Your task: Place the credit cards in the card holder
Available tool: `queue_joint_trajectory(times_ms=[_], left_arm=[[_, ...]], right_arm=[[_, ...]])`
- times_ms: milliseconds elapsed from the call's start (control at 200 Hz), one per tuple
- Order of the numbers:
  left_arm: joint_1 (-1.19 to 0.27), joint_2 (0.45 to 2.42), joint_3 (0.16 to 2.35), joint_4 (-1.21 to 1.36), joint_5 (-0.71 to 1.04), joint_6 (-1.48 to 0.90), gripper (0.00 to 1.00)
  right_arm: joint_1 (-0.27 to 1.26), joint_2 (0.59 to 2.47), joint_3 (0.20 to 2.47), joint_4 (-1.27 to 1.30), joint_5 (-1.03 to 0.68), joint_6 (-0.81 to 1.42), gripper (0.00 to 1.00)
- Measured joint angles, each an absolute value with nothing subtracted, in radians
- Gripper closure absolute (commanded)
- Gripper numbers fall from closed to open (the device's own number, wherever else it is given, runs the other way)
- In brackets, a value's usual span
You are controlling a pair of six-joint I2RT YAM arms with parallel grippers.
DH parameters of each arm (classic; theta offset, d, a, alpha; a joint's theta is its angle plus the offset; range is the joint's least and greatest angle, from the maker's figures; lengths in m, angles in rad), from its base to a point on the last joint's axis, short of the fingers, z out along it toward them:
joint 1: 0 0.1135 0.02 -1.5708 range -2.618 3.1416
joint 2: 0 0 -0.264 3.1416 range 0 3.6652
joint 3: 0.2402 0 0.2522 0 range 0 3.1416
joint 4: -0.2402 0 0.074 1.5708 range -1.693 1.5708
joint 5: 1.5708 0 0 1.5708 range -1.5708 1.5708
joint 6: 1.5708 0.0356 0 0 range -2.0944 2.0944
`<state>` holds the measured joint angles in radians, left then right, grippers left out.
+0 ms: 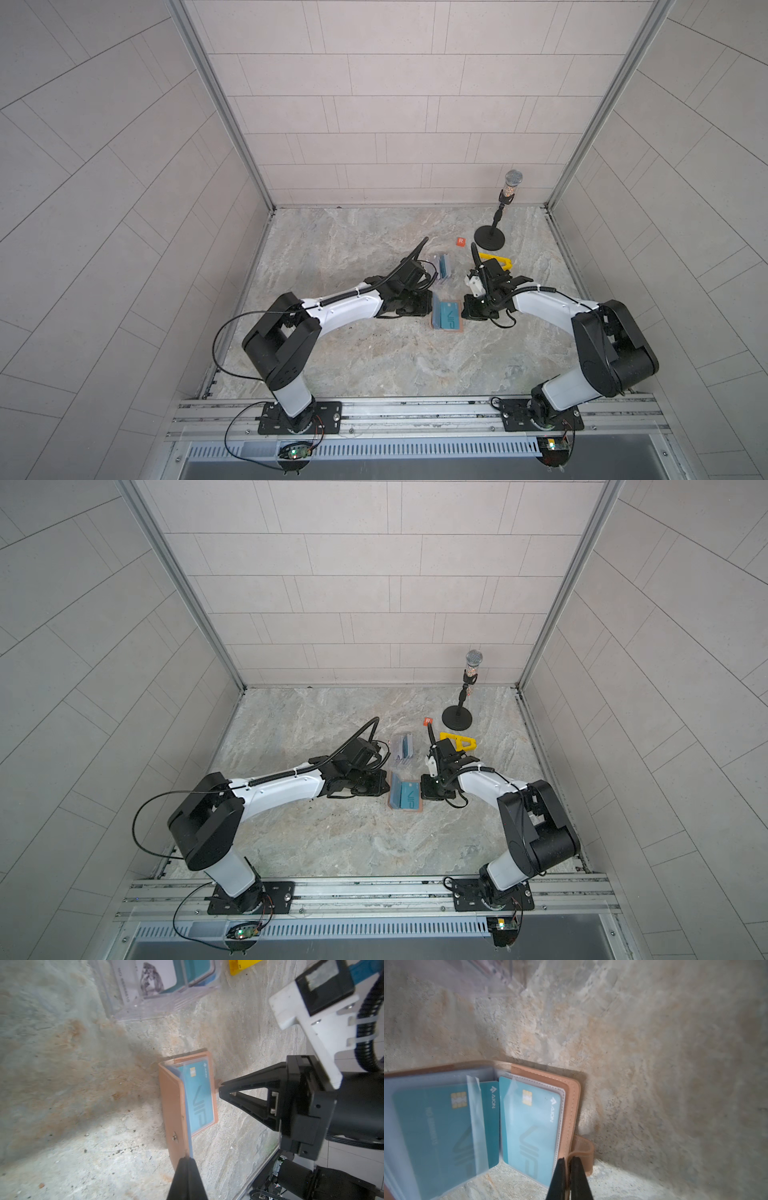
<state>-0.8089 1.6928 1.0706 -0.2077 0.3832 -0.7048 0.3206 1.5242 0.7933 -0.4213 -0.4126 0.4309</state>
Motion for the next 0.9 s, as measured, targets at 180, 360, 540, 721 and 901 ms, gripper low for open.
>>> queue_joint_trajectory(times_ms=[180, 360, 540, 721, 901], left_arm=[[-0.841, 1.744, 1.124, -0.203, 0.4, -0.7, 0.84], [-0.867, 1.795, 1.154, -0.194, 0.419, -0.699, 0.76], [-0.88, 1.842, 1.18, -0.182, 0.443, -0.699, 0.72], [-0.885, 1.88, 1.205, -0.176, 0.463, -0.698, 0.67], [-0.885, 1.914, 1.233, -0.17, 0.487, -0.699, 0.65]], right_arm=[[0.321, 1.523, 0.789, -0.416, -0.413, 0.432, 1.0], [0.315, 1.494, 0.775, -0.416, -0.399, 0.435, 1.0], [0.303, 1.454, 0.763, -0.429, -0.372, 0.44, 1.0], [0.295, 1.436, 0.76, -0.443, -0.352, 0.445, 1.0], [0.294, 1.427, 0.76, -0.453, -0.35, 0.445, 1.0]])
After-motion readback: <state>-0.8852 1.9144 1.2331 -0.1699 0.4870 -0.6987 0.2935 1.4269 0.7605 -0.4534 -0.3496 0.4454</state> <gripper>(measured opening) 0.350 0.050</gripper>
